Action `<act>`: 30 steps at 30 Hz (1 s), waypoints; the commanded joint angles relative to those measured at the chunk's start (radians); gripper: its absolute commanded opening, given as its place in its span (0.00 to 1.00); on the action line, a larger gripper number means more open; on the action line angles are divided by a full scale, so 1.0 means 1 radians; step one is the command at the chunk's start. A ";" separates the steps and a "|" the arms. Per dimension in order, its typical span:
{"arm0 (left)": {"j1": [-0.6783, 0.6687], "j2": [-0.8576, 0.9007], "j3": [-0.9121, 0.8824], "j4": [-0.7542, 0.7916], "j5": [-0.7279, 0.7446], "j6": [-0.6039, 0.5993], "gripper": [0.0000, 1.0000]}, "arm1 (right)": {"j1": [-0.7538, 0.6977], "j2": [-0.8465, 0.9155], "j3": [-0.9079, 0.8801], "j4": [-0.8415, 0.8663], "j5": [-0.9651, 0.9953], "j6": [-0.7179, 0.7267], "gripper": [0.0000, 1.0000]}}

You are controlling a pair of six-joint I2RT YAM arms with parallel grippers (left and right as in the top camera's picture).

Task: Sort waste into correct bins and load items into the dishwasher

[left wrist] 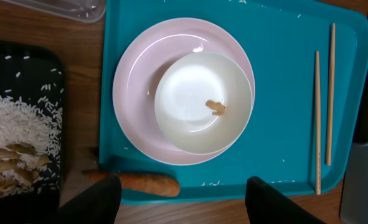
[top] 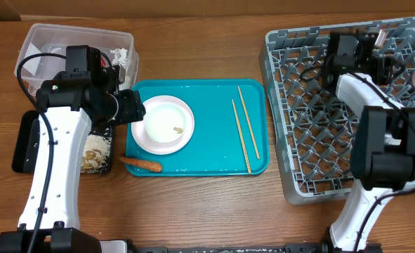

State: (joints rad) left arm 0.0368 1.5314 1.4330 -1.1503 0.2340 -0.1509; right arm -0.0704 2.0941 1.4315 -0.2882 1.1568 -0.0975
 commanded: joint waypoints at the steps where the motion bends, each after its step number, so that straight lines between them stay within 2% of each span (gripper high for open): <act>1: -0.006 -0.011 0.010 0.003 -0.005 -0.010 0.66 | -0.047 -0.165 0.011 -0.077 -0.365 0.249 0.77; 4: -0.006 -0.011 0.010 0.002 -0.005 -0.010 0.66 | -0.092 -0.249 0.011 -0.116 -0.586 0.281 0.79; 8: -0.006 -0.011 0.010 0.002 -0.005 -0.011 0.66 | -0.150 -0.343 0.013 -0.135 -0.701 0.285 0.79; 15: -0.006 -0.011 0.010 0.003 -0.005 -0.014 0.66 | -0.385 -0.400 0.016 -0.137 -0.962 0.312 0.79; 23: -0.006 -0.011 0.010 0.003 -0.005 -0.014 0.66 | -0.567 -0.366 0.015 -0.118 -1.003 0.361 0.77; 30: -0.006 -0.011 0.010 0.003 -0.005 -0.014 0.66 | -0.592 -0.298 0.015 -0.118 -1.005 0.361 0.73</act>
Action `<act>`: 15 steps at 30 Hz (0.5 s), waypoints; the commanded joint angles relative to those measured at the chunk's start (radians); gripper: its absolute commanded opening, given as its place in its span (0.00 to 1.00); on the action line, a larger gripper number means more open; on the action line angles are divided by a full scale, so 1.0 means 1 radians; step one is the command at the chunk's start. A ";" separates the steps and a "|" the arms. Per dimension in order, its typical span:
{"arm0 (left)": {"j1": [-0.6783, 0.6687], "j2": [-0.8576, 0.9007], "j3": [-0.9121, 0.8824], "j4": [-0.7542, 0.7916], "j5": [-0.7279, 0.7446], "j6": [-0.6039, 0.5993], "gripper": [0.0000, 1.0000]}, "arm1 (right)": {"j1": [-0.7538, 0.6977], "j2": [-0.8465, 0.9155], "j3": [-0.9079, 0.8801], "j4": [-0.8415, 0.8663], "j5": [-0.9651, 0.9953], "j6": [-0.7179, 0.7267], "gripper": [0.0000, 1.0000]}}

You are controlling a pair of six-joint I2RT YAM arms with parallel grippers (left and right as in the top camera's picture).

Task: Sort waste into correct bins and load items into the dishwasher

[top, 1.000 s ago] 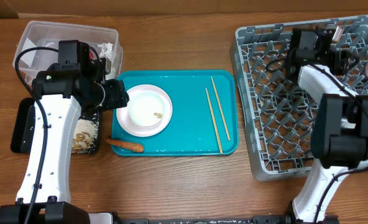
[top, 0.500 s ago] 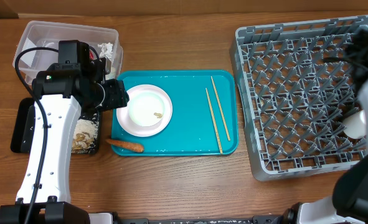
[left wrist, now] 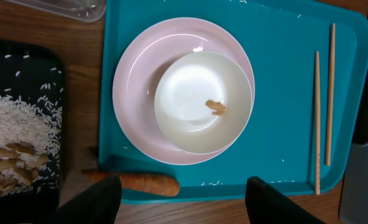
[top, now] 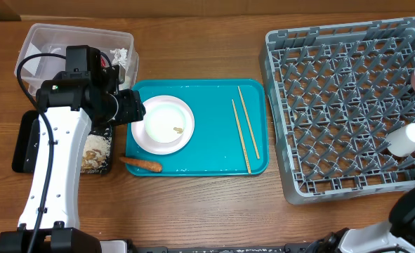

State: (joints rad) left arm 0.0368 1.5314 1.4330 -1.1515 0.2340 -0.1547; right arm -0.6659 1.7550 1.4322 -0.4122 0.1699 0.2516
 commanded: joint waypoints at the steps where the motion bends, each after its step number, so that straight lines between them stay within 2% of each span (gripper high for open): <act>1: -0.006 -0.011 0.010 0.004 -0.005 -0.010 0.66 | 0.003 0.053 0.014 0.006 -0.018 0.015 0.73; 10: -0.024 -0.007 0.010 0.006 -0.005 -0.010 0.67 | -0.003 0.111 0.014 0.031 -0.014 0.038 0.68; 15: -0.024 -0.006 0.010 0.008 -0.006 -0.010 0.67 | -0.003 0.141 0.014 0.027 -0.014 0.037 0.61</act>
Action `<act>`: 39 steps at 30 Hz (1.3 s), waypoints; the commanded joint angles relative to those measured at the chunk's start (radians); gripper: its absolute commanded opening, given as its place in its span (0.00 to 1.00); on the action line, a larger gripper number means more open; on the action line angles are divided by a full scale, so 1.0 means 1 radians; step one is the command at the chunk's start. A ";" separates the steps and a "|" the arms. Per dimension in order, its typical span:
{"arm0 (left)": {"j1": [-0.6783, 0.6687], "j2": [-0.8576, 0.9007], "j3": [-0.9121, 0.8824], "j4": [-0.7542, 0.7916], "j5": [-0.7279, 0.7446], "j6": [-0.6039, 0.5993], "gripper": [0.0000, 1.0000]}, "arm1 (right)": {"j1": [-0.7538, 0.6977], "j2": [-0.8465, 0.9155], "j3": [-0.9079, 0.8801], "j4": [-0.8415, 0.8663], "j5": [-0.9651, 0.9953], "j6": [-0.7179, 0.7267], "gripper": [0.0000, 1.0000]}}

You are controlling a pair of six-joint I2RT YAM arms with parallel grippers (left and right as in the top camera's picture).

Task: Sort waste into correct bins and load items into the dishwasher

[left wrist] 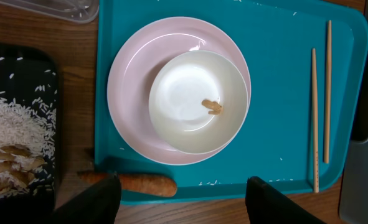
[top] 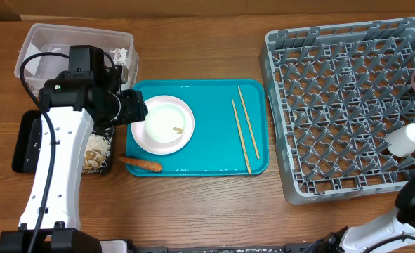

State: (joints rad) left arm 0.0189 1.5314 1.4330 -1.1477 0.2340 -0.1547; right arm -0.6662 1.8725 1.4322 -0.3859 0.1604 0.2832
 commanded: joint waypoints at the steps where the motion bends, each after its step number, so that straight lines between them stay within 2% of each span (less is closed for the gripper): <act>1: -0.008 -0.006 0.010 0.005 -0.005 -0.010 0.67 | -0.003 0.028 0.014 0.001 -0.005 0.006 0.60; 6: -0.008 -0.006 0.010 0.005 -0.006 -0.010 0.67 | -0.003 0.051 0.014 -0.002 -0.005 0.006 0.47; 10: -0.008 -0.006 0.010 0.005 -0.006 -0.010 0.67 | -0.003 0.053 0.015 0.002 -0.004 0.006 0.18; 12: -0.008 -0.006 0.010 0.005 -0.006 -0.010 0.67 | -0.003 0.050 0.018 0.005 0.004 0.006 0.09; 14: -0.008 -0.006 0.010 0.005 -0.005 -0.010 0.67 | -0.003 0.042 0.021 0.006 0.014 0.006 0.04; 20: -0.008 -0.006 0.010 0.008 -0.006 -0.010 0.67 | 0.005 -0.039 0.024 0.022 0.139 -0.003 0.04; 25: -0.008 -0.006 0.010 0.012 -0.005 -0.010 0.67 | 0.047 -0.138 0.024 0.048 0.409 -0.102 0.04; 28: -0.008 -0.006 0.010 0.014 -0.005 -0.010 0.67 | 0.099 -0.138 0.023 0.070 0.606 -0.177 0.04; 34: -0.008 -0.006 0.010 0.015 -0.005 -0.010 0.67 | 0.216 -0.088 0.022 0.109 0.874 -0.234 0.04; 39: -0.008 -0.006 0.010 0.015 -0.005 -0.010 0.67 | 0.293 -0.031 0.022 0.123 0.959 -0.307 0.04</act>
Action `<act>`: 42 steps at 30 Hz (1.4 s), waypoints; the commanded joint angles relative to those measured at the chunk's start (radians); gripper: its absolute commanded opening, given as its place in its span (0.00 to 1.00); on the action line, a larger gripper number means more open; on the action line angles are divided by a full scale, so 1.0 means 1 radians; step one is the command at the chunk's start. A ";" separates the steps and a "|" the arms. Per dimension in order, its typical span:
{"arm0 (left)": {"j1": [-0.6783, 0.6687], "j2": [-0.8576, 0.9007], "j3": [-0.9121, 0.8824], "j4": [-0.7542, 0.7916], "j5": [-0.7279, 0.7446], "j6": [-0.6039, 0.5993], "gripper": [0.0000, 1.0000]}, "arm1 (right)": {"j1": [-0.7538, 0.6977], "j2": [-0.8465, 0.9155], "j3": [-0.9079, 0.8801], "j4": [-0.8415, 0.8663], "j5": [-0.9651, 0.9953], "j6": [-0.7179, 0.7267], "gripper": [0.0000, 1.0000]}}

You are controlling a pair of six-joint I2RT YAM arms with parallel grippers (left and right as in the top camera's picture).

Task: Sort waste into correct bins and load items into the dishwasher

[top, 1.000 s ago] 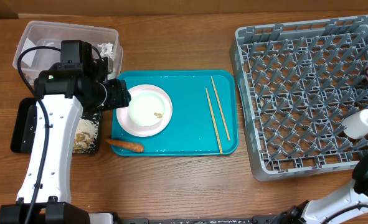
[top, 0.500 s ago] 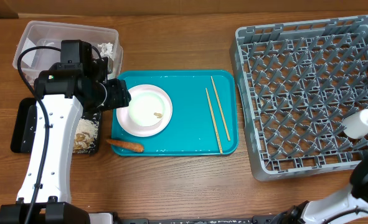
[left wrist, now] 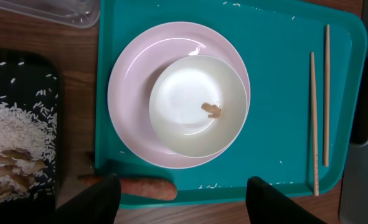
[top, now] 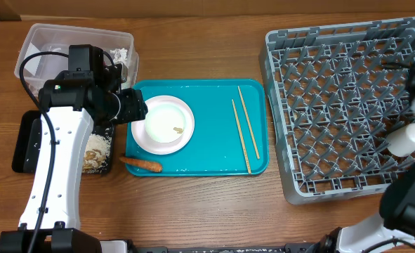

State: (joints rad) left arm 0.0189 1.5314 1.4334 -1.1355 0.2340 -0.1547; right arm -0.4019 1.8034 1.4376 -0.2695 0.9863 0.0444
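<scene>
A teal tray holds a pink plate with a white bowl on it; a scrap of food lies in the bowl. Two chopsticks lie at the tray's right side. A carrot rests on the tray's front left rim. My left gripper hangs open above the tray's near edge, its fingers wide apart and holding nothing. The grey dish rack stands at the right with a white cup in it. Only the right arm shows at the frame's edge; its gripper is out of view.
A black container with rice and scraps sits left of the tray. A clear plastic bin with crumpled waste stands behind it. The left arm covers part of both.
The left gripper has shifted slightly over the tray, still open. The right arm now stands at the rack's right edge, covering the spot where a pink cup showed.
The right arm reached over the back of the rack. Then it was out of view, and a white cup lay in the rack beside a pink one. It was returning at the corner, and now stands at the right edge. The left gripper stayed open over the plate.
</scene>
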 commanded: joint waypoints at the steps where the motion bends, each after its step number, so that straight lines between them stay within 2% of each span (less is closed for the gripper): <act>1: -0.008 -0.006 0.009 0.003 -0.005 -0.010 0.67 | 0.042 0.050 0.016 0.009 0.141 -0.085 0.04; 7: -0.008 -0.006 0.009 0.003 -0.005 -0.010 0.67 | 0.081 0.127 0.016 0.065 0.143 -0.275 0.04; 11: -0.008 -0.006 0.009 0.005 -0.005 -0.010 0.68 | 0.130 0.152 0.016 0.147 0.135 -0.561 0.04; 12: -0.008 -0.006 0.009 0.009 -0.005 -0.010 0.69 | 0.147 0.152 0.016 0.157 0.152 -0.674 0.04; 15: -0.008 -0.006 0.009 0.013 -0.005 -0.010 0.70 | 0.158 0.152 0.016 0.175 0.164 -0.723 0.04; 21: -0.008 -0.006 0.009 0.010 -0.005 -0.006 0.70 | 0.158 0.153 0.015 0.126 0.059 -0.844 0.04; 25: -0.008 -0.006 0.009 0.010 -0.005 -0.005 0.70 | 0.153 0.153 0.015 0.183 0.085 -1.038 0.04; 29: -0.008 -0.006 0.009 0.011 -0.005 -0.006 0.70 | 0.137 0.153 0.015 0.351 0.116 -1.214 0.04; 32: -0.008 -0.006 0.009 0.011 -0.005 -0.006 0.70 | 0.127 0.153 0.015 0.397 0.092 -1.339 0.04; 42: -0.008 -0.006 0.009 0.015 -0.006 -0.002 0.70 | 0.117 0.189 -0.036 0.369 0.113 -1.319 0.04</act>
State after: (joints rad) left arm 0.0189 1.5314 1.4330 -1.1255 0.2337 -0.1543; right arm -0.2817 1.9598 1.4254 0.0967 1.0817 -1.2694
